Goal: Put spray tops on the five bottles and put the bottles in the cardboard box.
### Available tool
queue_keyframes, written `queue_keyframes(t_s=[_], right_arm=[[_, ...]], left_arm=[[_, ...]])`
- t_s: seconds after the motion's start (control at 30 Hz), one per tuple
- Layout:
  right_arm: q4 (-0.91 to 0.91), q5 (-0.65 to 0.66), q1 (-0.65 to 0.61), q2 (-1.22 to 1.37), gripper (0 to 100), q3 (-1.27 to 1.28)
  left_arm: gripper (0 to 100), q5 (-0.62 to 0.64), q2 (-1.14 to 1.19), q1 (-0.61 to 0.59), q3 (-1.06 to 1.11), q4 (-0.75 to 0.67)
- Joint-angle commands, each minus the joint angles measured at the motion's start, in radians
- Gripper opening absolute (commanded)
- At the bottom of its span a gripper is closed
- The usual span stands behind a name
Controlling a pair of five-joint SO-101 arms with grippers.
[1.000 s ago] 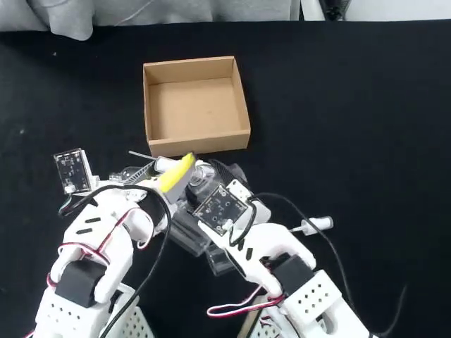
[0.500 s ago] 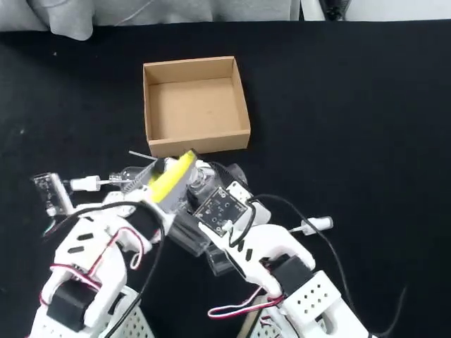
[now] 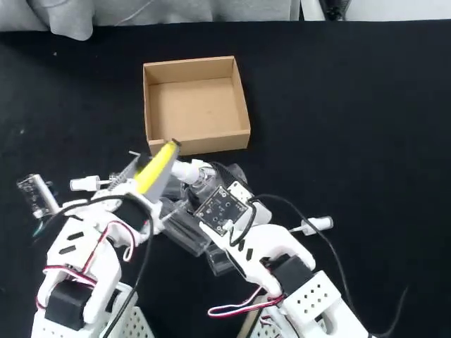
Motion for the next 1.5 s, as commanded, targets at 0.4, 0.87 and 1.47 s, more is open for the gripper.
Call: queue_keyframes(t_s=[0.4, 0.87, 1.47], right_arm=[[-0.029, -0.15, 0.032, -0.031, 12.4, -0.028], [-0.029, -0.152, 0.032, -0.031, 12.4, -0.058], [-0.025, -0.152, 0.028, -0.031, 12.4, -0.058]], left_arm=[[24, 0.043, -0.006, -0.205, 0.022, -0.009], [24, -0.035, -0.006, -0.206, 0.085, -0.011], [24, -0.184, -0.005, -0.062, 0.295, -0.255]])
